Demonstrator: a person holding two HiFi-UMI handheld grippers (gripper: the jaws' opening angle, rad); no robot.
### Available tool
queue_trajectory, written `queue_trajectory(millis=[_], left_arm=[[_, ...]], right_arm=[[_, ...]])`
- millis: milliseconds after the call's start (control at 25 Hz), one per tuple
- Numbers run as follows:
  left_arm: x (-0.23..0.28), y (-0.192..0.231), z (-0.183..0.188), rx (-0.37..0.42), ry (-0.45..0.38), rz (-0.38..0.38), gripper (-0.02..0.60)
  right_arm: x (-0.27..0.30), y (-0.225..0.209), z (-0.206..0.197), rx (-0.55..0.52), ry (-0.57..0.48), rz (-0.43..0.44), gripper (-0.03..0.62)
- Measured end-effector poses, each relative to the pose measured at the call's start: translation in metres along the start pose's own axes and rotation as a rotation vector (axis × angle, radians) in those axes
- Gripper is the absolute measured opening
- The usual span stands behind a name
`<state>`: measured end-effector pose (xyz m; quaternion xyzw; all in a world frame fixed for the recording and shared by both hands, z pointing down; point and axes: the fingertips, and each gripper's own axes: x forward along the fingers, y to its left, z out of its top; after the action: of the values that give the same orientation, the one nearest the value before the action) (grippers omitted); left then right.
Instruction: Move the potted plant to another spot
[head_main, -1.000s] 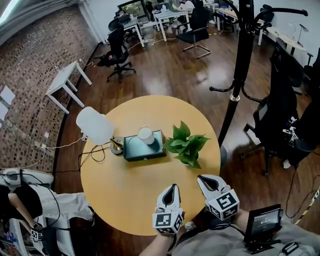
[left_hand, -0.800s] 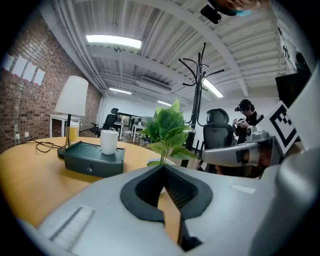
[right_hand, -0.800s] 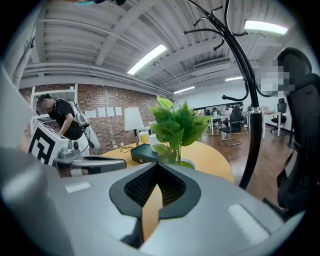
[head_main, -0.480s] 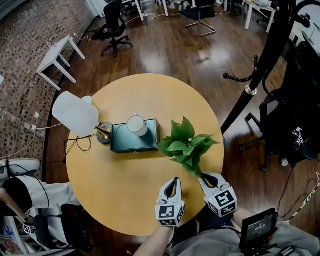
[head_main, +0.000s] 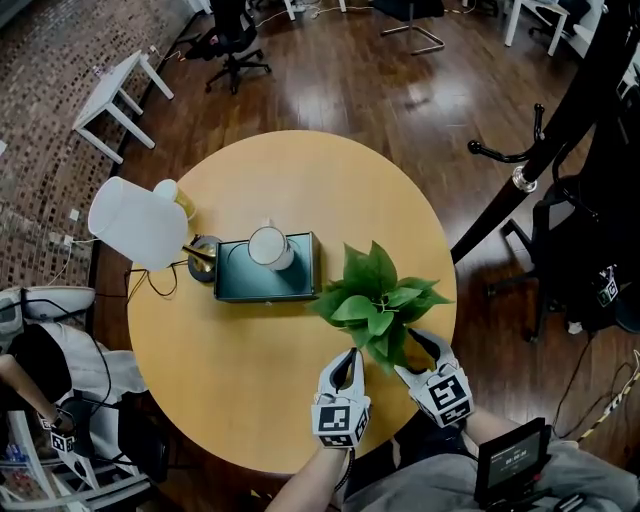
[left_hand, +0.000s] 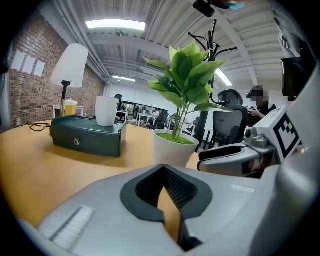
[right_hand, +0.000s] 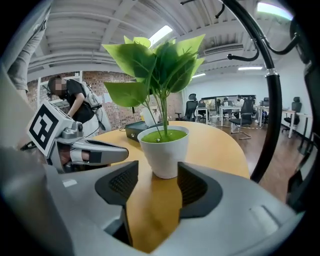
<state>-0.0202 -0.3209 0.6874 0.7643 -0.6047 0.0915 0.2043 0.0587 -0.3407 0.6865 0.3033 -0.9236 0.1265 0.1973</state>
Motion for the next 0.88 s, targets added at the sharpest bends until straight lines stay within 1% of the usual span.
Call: queue_trajectory(millis=[120,200,280,400,560,680,880], left_arm=[[0.003,0.000,0.004,-0.004,0.003,0.018,0.001],[0.004,0.002,0.005,-0.008,0.004,0.030,0.002],[0.004,0.005,0.006,-0.012,0.004,0.041,0.001],[0.004,0.010,0.006,-0.019,0.001,0.056,0.000],[0.006,0.015,0.007,-0.029,-0.008,0.074,0.000],[0.010,0.020,0.006,-0.031,-0.012,0.083,0.000],[0.016,0.023,0.007,-0.028,-0.012,0.083,0.002]], right_arm=[[0.007,-0.005,0.004,-0.059,-0.007,0.015,0.385],[0.014,-0.009,0.006,-0.090,-0.009,0.019,0.441],[0.023,-0.013,0.008,-0.103,-0.009,0.022,0.473],[0.036,-0.018,0.011,-0.109,-0.011,0.028,0.507],[0.054,-0.019,0.015,-0.123,-0.014,0.058,0.543],[0.067,-0.019,0.015,-0.133,-0.011,0.081,0.549],[0.078,-0.022,0.009,-0.140,-0.004,0.081,0.548]])
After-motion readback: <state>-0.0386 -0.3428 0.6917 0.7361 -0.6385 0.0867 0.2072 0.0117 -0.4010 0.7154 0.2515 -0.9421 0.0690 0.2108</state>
